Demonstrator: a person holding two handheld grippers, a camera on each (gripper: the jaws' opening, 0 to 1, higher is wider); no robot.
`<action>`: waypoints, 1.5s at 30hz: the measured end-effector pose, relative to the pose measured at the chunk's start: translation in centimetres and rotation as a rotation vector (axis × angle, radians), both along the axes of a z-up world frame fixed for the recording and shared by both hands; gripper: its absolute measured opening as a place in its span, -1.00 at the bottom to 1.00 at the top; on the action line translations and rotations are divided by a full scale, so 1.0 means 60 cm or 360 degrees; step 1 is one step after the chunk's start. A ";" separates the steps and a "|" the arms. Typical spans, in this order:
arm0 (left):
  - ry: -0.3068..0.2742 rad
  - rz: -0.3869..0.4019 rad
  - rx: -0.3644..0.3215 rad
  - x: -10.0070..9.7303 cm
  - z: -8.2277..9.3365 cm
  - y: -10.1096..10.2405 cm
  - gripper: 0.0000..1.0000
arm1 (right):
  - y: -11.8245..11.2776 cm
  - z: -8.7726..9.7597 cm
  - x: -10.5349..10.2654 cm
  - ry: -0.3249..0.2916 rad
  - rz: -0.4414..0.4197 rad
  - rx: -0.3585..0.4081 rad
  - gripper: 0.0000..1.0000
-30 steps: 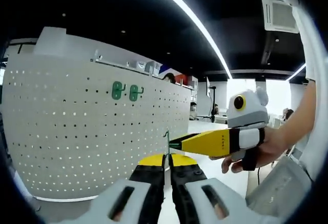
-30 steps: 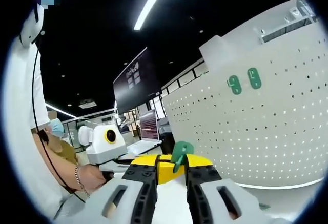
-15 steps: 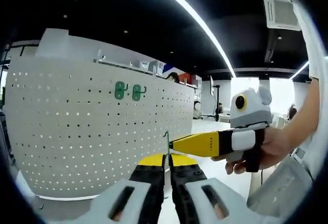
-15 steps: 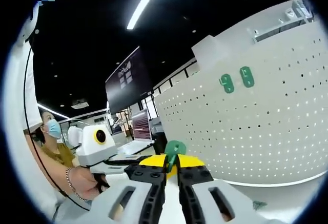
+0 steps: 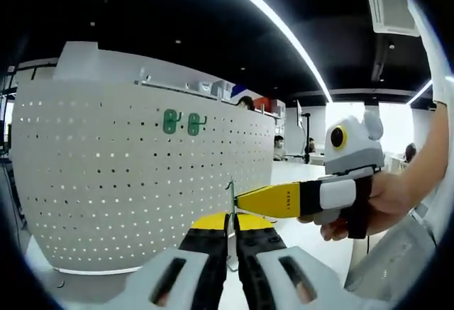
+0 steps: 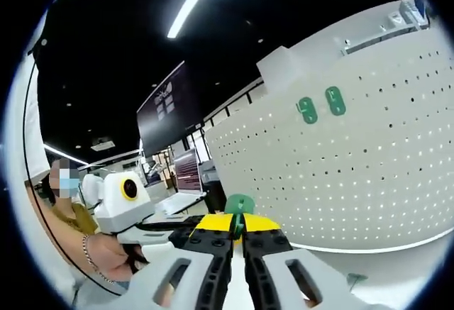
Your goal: Insert the hook assembly into the mounting plate slot until the hook locks in place.
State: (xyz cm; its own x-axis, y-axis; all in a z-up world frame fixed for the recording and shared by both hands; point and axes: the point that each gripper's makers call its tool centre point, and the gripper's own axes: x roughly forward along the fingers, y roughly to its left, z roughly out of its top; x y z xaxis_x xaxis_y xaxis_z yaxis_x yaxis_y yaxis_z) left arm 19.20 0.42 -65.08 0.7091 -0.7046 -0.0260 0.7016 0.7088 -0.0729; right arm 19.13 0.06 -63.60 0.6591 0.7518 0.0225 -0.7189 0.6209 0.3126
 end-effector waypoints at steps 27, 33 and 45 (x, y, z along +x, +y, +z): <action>0.0183 -0.0084 0.0087 0.005 -0.046 -0.017 0.38 | -0.011 -0.006 -0.001 0.0018 -0.0005 -0.0028 -0.99; 0.0252 -0.0073 0.0112 0.004 -0.064 -0.018 0.73 | -0.012 -0.009 -0.002 0.0028 -0.0003 -0.0030 -0.98; 0.0286 -0.0077 0.0141 0.002 -0.075 -0.017 0.71 | -0.015 -0.012 0.002 -0.0135 -0.0051 -0.0341 -0.98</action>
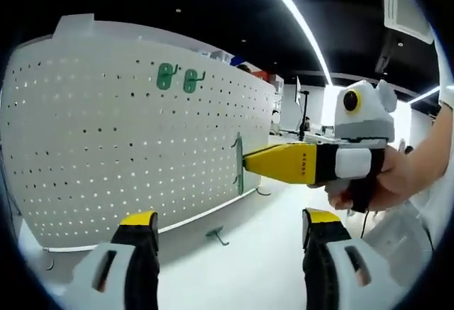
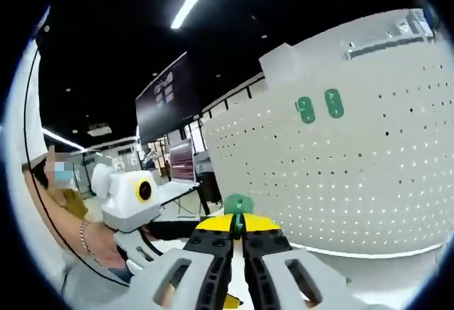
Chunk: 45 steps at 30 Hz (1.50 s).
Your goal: Insert the hook assembly into the mounting plate slot until the hook locks in place.
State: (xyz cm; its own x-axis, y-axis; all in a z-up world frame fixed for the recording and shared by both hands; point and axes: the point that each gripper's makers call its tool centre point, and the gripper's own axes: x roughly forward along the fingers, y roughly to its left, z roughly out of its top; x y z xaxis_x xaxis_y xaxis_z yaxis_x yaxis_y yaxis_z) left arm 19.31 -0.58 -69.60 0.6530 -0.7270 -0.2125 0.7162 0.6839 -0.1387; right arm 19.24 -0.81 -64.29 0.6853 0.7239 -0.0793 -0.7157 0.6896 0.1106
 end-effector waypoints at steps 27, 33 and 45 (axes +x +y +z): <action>0.0094 0.0028 0.0053 -0.009 -0.051 0.021 0.68 | -0.048 -0.007 0.057 0.0006 -0.0249 -0.0184 -0.98; 0.0119 0.0038 0.0071 -0.012 -0.064 0.031 0.67 | -0.063 0.003 0.078 0.0008 -0.0299 -0.0174 -0.98; 0.0161 0.0052 0.0099 -0.022 -0.086 0.045 0.66 | -0.108 0.031 0.127 -0.0020 -0.0421 -0.0172 -0.98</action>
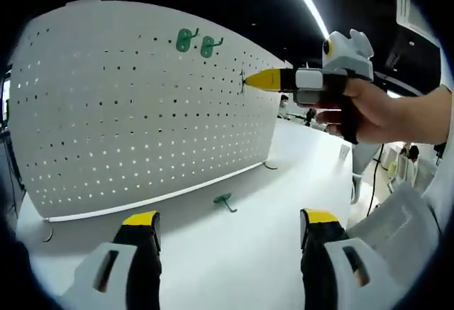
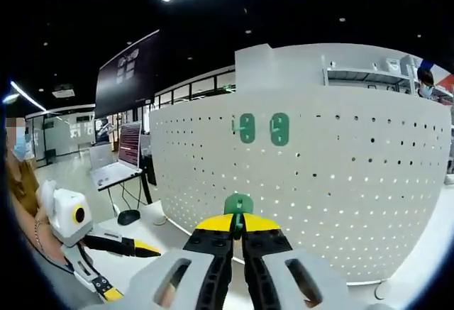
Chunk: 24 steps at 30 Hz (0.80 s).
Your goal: Insert the hook assembly into the mounting plate slot until the hook locks in place.
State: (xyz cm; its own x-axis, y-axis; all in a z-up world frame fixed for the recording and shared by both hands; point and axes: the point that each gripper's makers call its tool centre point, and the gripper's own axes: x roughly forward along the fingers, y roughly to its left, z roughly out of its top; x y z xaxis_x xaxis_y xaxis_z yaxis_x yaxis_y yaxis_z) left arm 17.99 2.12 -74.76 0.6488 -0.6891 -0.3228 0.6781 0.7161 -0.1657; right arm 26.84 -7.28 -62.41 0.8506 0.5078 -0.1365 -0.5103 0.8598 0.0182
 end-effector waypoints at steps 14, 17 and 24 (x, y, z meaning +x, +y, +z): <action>0.0042 -0.0003 0.0035 -0.013 -0.027 0.009 0.65 | -0.033 0.030 0.040 -0.0048 -0.0080 -0.0023 -0.98; 0.0049 0.0006 0.0030 -0.013 -0.029 0.012 0.65 | -0.038 0.040 0.050 -0.0075 -0.0095 -0.0033 -0.98; 0.0056 0.0006 0.0034 -0.016 -0.035 0.014 0.64 | -0.056 0.066 0.074 -0.0154 -0.0148 -0.0055 -0.98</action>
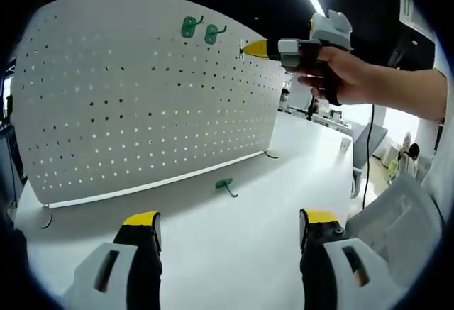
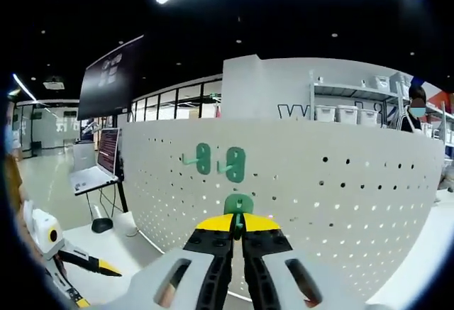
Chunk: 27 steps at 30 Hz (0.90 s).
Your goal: Insert the hook assembly into the mounting plate slot until the hook locks in place.
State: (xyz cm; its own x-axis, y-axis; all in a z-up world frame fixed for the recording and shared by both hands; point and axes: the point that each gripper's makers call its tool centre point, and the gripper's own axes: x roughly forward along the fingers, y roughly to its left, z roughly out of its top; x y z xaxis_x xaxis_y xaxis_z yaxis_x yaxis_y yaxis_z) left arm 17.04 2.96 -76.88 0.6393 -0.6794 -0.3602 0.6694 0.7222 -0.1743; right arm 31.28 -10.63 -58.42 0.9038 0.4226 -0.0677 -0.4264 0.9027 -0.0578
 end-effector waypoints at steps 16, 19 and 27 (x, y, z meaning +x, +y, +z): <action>0.0013 0.0021 -0.0003 0.000 -0.007 0.009 0.63 | -0.019 0.046 0.047 -0.0192 -0.0113 -0.0056 -0.98; 0.0022 0.0023 0.0005 -0.002 -0.011 0.013 0.63 | -0.022 0.048 0.052 -0.0208 -0.0130 -0.0065 -0.98; 0.0048 0.0036 0.0020 -0.007 -0.020 0.023 0.62 | -0.029 0.053 0.059 -0.0262 -0.0157 -0.0109 -0.98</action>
State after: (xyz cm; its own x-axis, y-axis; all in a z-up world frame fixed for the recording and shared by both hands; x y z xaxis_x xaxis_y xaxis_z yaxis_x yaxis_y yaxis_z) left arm 16.61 4.32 -78.06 0.6433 -0.6602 -0.3878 0.6474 0.7394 -0.1848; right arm 34.85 -12.40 -55.24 0.9418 0.3309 0.0586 -0.3158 0.9312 -0.1820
